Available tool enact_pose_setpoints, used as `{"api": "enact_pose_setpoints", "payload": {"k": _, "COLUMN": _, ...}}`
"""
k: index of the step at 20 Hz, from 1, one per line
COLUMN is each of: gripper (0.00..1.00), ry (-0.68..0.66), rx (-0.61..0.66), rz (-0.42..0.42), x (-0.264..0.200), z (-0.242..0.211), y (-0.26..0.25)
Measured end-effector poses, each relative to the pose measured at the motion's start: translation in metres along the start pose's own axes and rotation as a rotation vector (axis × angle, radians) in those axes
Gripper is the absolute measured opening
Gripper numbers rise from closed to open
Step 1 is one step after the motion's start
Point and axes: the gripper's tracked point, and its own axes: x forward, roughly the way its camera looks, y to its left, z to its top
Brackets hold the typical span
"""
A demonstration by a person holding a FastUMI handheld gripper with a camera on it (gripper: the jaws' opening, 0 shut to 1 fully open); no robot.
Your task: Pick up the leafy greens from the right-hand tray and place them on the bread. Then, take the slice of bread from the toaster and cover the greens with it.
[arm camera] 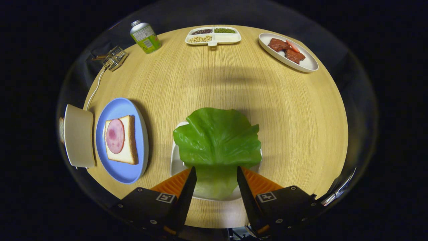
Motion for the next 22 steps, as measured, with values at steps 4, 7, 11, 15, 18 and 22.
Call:
{"api": "enact_pose_setpoints", "payload": {"k": 4, "gripper": 0.61, "ry": 0.034, "rx": 0.021, "rz": 0.000, "x": 0.008, "z": -0.007, "y": 0.001}}
{"api": "enact_pose_setpoints", "payload": {"k": 7, "gripper": 0.51, "ry": 0.028, "rx": 0.038, "rz": -0.017, "x": 0.009, "z": -0.004, "y": -0.003}}
{"api": "enact_pose_setpoints", "payload": {"k": 11, "gripper": 0.28, "ry": 0.019, "rx": 0.055, "rz": -0.039, "x": 0.009, "z": -0.004, "y": -0.010}}
{"api": "enact_pose_setpoints", "payload": {"k": 15, "gripper": 0.15, "ry": -0.025, "rx": 0.058, "rz": -0.038, "x": 0.009, "z": -0.002, "y": -0.012}}
{"api": "enact_pose_setpoints", "payload": {"k": 18, "gripper": 0.08, "ry": -0.045, "rx": 0.076, "rz": -0.041, "x": 0.008, "z": -0.002, "y": -0.016}}
{"api": "enact_pose_setpoints", "payload": {"k": 22, "gripper": 0.03, "ry": -0.091, "rx": 0.109, "rz": 0.031, "x": -0.010, "z": 0.005, "y": 0.000}}
